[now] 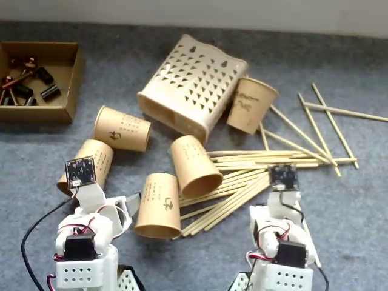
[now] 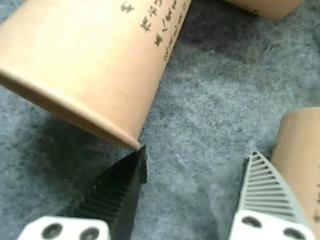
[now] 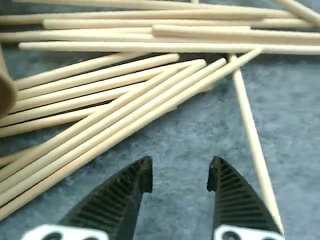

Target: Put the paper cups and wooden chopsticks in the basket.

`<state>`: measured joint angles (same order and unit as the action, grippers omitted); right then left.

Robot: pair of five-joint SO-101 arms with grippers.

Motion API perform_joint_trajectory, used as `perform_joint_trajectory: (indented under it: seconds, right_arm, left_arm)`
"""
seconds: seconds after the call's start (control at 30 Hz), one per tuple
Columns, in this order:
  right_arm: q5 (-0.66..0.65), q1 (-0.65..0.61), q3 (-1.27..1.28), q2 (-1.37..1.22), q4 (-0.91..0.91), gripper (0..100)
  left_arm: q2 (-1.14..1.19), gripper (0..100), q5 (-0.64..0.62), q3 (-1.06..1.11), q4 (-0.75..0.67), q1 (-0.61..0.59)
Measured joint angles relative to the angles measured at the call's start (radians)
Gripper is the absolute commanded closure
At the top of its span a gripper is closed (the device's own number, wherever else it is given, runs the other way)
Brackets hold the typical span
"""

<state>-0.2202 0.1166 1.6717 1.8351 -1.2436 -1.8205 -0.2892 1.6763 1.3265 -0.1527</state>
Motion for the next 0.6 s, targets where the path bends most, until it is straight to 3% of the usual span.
perform_joint_trajectory:
  seconds: [0.1, 0.43, 0.6]
  right_arm:
    - [0.0, 0.061, -0.043, 0.006, 0.0, 80.7]
    - [0.0, 0.071, -0.18, 0.003, 0.0, 80.9]
    - [0.0, 0.072, -0.262, 0.006, 0.0, 93.2]
  left_arm:
    - [0.0, 70, 0.0, 0.0, 0.0, 0.0]
    - [0.0, 70, 0.0, 0.0, 0.0, 0.0]
    - [0.0, 70, 0.0, 0.0, 0.0, 0.0]
